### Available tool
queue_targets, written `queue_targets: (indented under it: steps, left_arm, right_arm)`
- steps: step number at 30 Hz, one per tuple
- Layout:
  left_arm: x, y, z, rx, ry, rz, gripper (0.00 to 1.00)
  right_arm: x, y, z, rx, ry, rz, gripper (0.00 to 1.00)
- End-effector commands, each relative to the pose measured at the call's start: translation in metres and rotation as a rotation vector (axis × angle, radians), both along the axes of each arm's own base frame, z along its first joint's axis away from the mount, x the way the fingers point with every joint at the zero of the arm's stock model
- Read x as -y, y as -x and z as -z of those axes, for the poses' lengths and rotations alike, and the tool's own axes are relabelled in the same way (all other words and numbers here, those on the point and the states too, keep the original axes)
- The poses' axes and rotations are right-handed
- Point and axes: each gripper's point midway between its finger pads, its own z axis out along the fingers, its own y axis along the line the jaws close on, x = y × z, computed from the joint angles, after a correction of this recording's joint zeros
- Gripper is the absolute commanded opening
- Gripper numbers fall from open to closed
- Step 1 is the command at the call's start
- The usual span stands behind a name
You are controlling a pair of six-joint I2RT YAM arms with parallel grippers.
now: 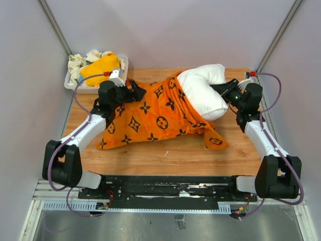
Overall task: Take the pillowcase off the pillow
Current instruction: Remove the pillow from the pillowcase.
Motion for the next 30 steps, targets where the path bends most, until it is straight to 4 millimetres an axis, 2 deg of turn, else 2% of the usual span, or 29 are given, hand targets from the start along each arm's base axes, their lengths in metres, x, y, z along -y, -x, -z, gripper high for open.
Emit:
queue_targets:
  steps: [1,3,5,6,8,9,10,14,18,20,24,26,27,29,30]
  left_arm:
    - [0.005,0.000,0.055,-0.144,-0.008,0.024,0.90]
    - [0.001,-0.005,0.073,-0.183,-0.033,-0.002,0.88]
    - [-0.001,-0.008,0.087,-0.211,-0.058,-0.012,0.81]
    - [-0.001,-0.009,0.091,-0.219,-0.066,-0.009,0.67]
    - [-0.003,-0.011,0.096,-0.231,-0.076,-0.023,0.32]
    - [-0.008,-0.013,0.098,-0.237,-0.086,-0.050,0.21]
    - [-0.014,-0.015,0.099,-0.241,-0.101,-0.083,0.18]
    - [-0.053,-0.019,0.098,-0.242,-0.197,-0.268,0.18]
    - [-0.101,-0.015,0.092,-0.244,-0.230,-0.448,0.17]
    - [-0.121,-0.012,0.091,-0.251,-0.208,-0.500,0.16]
    - [-0.153,-0.004,0.090,-0.266,-0.188,-0.590,0.16]
    - [-0.164,0.001,0.087,-0.269,-0.189,-0.624,0.14]
    - [-0.167,0.003,0.085,-0.269,-0.181,-0.635,0.10]
    - [-0.160,0.004,0.079,-0.246,-0.150,-0.592,0.07]
    - [-0.148,0.004,0.072,-0.222,-0.121,-0.534,0.08]
  right_arm:
    - [-0.002,-0.001,-0.040,0.118,0.016,-0.037,0.01]
    - [-0.001,-0.001,-0.043,0.121,0.033,-0.039,0.01]
    - [0.002,0.000,-0.048,0.127,0.047,-0.030,0.01]
    - [0.005,0.000,-0.051,0.133,0.052,-0.022,0.01]
    - [0.011,-0.001,-0.054,0.138,0.057,-0.003,0.01]
    - [0.014,-0.002,-0.056,0.139,0.055,0.004,0.01]
    - [0.017,-0.003,-0.057,0.139,0.051,0.010,0.01]
    - [0.038,-0.004,-0.068,0.160,0.018,0.046,0.01]
    - [0.077,0.002,-0.087,0.200,-0.033,0.151,0.01]
    - [0.090,0.005,-0.095,0.221,-0.059,0.191,0.01]
    - [0.098,0.007,-0.108,0.253,-0.067,0.223,0.01]
    - [0.104,0.008,-0.109,0.254,-0.066,0.243,0.01]
    - [0.106,0.010,-0.110,0.258,-0.065,0.253,0.01]
    - [0.108,0.012,-0.111,0.264,-0.052,0.262,0.01]
    - [0.107,0.012,-0.112,0.267,-0.045,0.256,0.01]
